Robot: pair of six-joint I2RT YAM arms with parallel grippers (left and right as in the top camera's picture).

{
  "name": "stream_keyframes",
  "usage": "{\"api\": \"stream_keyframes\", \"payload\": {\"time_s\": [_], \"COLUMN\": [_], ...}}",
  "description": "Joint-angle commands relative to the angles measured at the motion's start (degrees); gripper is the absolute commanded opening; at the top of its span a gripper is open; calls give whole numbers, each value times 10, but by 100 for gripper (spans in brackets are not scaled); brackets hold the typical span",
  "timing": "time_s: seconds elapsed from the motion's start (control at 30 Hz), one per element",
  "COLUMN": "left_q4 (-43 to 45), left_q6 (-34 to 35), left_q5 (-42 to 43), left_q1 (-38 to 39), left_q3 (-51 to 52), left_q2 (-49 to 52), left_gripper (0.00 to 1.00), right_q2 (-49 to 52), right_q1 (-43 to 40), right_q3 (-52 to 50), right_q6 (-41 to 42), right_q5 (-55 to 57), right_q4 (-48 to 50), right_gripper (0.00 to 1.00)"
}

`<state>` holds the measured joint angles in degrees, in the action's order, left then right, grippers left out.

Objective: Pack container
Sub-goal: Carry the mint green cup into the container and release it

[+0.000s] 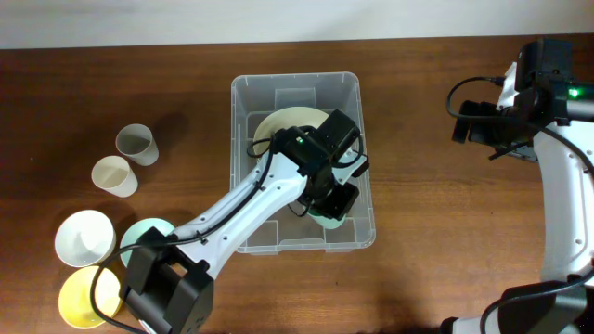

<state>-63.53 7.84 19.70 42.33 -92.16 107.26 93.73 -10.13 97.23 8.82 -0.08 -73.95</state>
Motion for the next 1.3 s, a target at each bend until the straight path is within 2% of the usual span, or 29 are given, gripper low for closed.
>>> {"api": "stream_keyframes", "payload": {"time_s": [0.0, 0.2, 0.4, 0.47, 0.53, 0.57, 0.67, 1.0, 1.13, 1.27], "left_q4": [-22, -43, -59, -60, -59, -59, -59, -57, -60, -62], "left_q6": [-28, -73, -88, -90, -92, -92, -92, -92, -92, -92], "left_q5": [4, -8, -15, -15, -15, -15, -22, -58, -62, -151], "left_q1": [-1, -1, -1, -1, -1, -1, -1, -1, -1, -1], "left_q3": [-10, -10, -10, -10, -10, -10, -10, -41, -41, -65], "left_q2": [12, 43, 56, 56, 56, 56, 56, 56, 55, 52], "left_gripper": [1, 1, 2, 17, 24, 37, 47, 53, 52, 52], "right_q2": [-13, -13, -13, -13, -13, -13, -13, -13, -13, -13], "right_q1": [0, 0, 0, 0, 0, 0, 0, 0, 0, 0], "right_q3": [-2, -2, -2, -2, -2, -2, -2, -2, -2, -2], "right_q6": [1, 1, 0, 0, 0, 0, 0, 0, 0, 0], "right_q5": [1, 1, 1, 1, 1, 1, 1, 7, 7, 7], "right_q4": [-2, -3, -3, -2, -2, -2, -2, -2, -2, -2], "right_gripper": [99, 99, 99, 99, 99, 99, 99, 99, 99, 99]}}
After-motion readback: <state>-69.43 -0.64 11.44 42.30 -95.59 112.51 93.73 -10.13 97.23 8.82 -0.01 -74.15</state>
